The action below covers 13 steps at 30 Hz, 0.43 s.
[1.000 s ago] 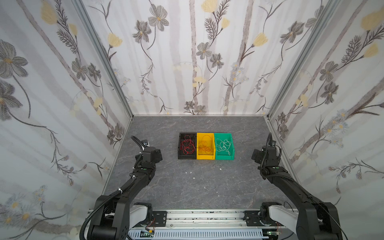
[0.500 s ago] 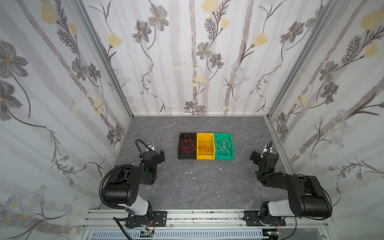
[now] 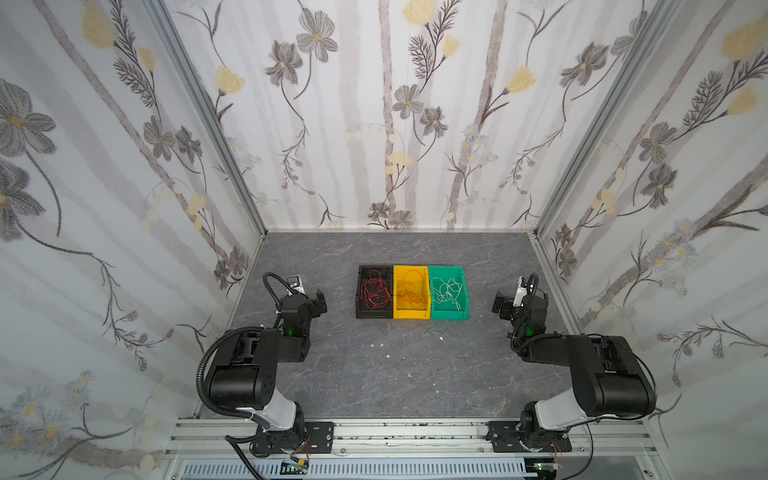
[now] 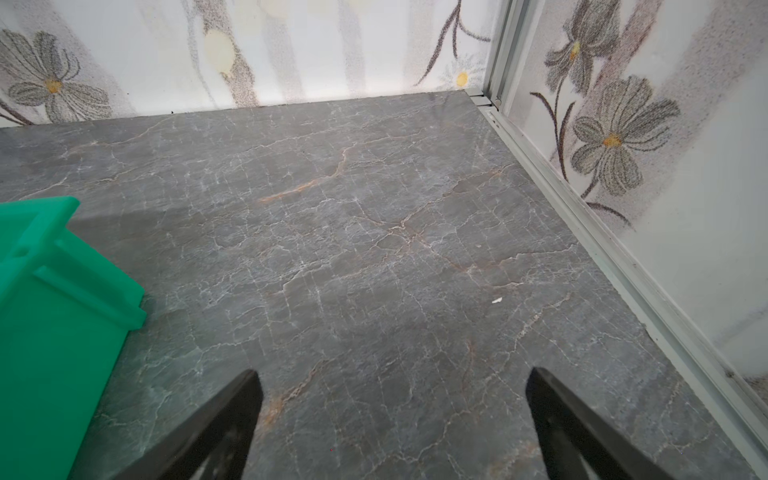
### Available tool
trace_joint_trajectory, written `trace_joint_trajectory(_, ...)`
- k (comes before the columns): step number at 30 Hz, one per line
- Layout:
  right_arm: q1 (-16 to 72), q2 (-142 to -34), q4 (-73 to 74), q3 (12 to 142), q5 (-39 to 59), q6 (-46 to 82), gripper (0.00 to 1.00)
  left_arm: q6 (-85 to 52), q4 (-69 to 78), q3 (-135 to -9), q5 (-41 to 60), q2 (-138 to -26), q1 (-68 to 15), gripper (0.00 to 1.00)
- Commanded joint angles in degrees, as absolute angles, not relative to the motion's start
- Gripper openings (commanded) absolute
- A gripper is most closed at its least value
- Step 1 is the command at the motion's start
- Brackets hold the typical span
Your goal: Untangle the cables
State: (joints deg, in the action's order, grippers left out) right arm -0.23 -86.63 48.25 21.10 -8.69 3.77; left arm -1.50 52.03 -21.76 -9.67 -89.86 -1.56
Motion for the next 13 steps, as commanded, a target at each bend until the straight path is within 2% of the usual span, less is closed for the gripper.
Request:
trace_joint_trajectory(1,-0.2,-86.7,51.0,21.0,-8.1,2.5,0.99,-1.5,53.1,-21.8,-9.9,-89.8,-1.7,1.0)
trace_joint_trajectory(13,-0.1,-86.7,50.8,21.1,-7.9,2.4,0.99,-1.6,53.0,-21.9,-9.9,-89.9,-1.7,1.0)
